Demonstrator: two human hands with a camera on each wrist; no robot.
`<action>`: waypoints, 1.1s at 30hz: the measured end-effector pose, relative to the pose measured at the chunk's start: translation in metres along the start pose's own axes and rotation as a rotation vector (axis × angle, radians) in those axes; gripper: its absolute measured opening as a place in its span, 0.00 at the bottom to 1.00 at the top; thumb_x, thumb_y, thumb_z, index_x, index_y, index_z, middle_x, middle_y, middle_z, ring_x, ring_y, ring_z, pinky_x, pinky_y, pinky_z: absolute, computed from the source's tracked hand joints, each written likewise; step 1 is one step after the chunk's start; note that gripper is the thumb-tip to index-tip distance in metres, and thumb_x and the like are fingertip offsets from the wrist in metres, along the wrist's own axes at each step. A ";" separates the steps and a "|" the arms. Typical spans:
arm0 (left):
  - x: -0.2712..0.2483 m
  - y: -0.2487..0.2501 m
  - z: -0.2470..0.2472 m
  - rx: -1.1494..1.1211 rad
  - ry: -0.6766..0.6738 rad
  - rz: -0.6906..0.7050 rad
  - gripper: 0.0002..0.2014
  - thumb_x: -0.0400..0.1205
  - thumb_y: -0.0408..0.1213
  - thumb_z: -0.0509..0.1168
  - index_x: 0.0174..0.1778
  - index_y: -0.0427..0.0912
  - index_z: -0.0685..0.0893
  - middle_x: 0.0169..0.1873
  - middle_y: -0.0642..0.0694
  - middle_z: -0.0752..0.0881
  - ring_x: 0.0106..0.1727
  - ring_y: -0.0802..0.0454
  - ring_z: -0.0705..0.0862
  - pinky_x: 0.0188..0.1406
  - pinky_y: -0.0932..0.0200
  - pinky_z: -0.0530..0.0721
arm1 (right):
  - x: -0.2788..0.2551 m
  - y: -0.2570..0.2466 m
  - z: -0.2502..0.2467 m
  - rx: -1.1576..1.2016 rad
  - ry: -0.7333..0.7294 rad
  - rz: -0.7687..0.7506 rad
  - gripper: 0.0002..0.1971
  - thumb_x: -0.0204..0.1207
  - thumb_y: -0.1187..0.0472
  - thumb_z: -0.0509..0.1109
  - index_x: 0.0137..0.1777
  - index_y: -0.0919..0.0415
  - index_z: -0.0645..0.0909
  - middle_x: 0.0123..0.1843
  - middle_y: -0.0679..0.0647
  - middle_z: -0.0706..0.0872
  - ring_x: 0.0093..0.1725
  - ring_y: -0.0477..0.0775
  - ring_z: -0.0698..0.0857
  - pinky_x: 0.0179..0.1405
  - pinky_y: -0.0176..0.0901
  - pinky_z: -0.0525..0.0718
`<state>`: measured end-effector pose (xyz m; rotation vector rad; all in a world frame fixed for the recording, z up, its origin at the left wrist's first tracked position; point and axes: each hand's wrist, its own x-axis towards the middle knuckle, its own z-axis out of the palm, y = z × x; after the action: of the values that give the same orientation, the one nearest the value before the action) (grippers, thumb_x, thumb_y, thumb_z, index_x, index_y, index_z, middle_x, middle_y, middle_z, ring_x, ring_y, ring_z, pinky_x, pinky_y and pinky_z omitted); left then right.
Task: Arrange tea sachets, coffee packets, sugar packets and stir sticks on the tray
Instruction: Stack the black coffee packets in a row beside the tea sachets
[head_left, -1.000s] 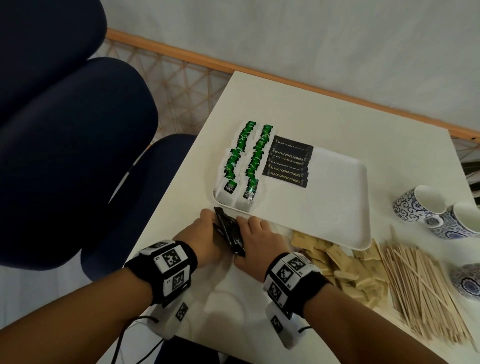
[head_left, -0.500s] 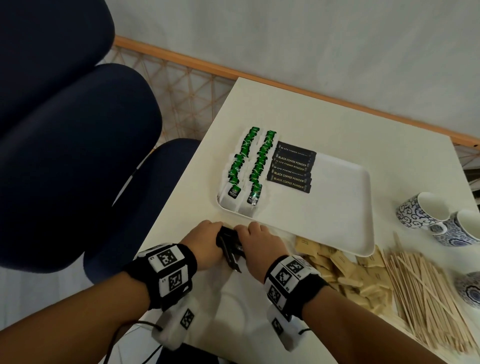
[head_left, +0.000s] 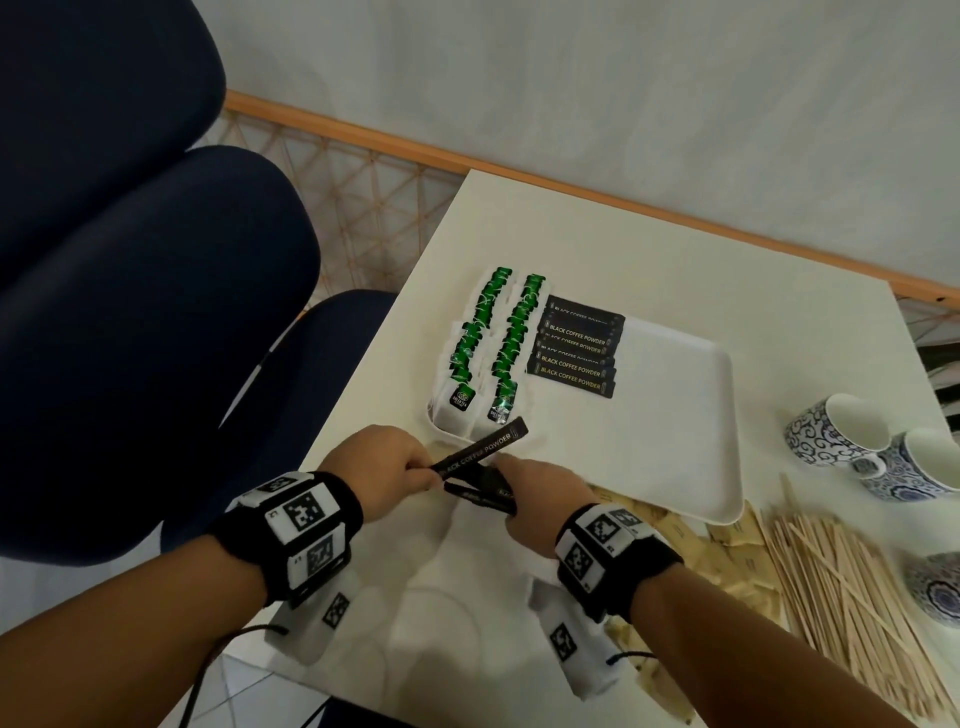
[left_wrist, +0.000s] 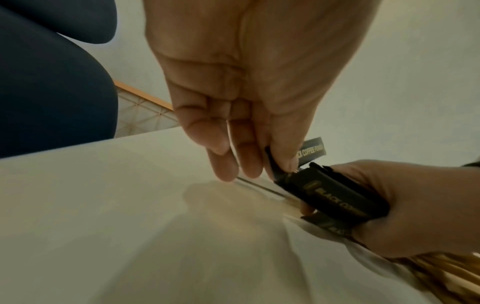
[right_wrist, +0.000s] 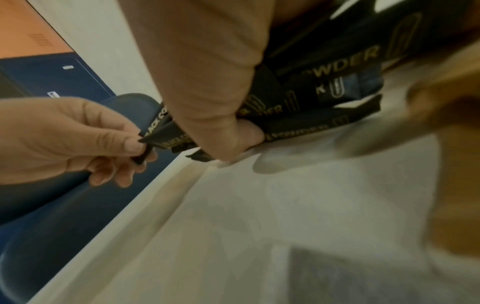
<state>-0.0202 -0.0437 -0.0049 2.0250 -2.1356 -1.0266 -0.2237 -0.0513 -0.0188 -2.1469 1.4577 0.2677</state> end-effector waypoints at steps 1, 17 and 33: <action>-0.001 0.001 -0.001 -0.026 0.007 -0.007 0.11 0.80 0.49 0.67 0.39 0.48 0.89 0.37 0.46 0.87 0.39 0.49 0.83 0.43 0.53 0.80 | -0.001 0.003 -0.002 0.018 0.007 0.011 0.17 0.71 0.64 0.63 0.60 0.50 0.72 0.49 0.50 0.84 0.49 0.56 0.84 0.45 0.46 0.82; 0.012 0.062 0.024 -0.657 -0.349 -0.035 0.09 0.84 0.43 0.63 0.41 0.47 0.84 0.35 0.51 0.86 0.33 0.54 0.82 0.28 0.66 0.78 | 0.000 0.010 -0.031 1.221 0.299 0.104 0.10 0.74 0.67 0.71 0.54 0.58 0.81 0.45 0.59 0.88 0.43 0.56 0.87 0.49 0.54 0.87; 0.057 0.117 0.007 -1.465 -0.357 -0.093 0.26 0.74 0.23 0.56 0.71 0.37 0.72 0.50 0.35 0.85 0.45 0.42 0.87 0.34 0.54 0.86 | 0.020 0.022 -0.052 1.371 0.284 0.183 0.16 0.79 0.45 0.65 0.62 0.50 0.83 0.57 0.55 0.89 0.59 0.55 0.86 0.65 0.52 0.81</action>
<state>-0.1355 -0.0991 0.0203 1.1598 -0.6695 -2.1098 -0.2421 -0.1011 0.0094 -0.9328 1.3186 -0.7938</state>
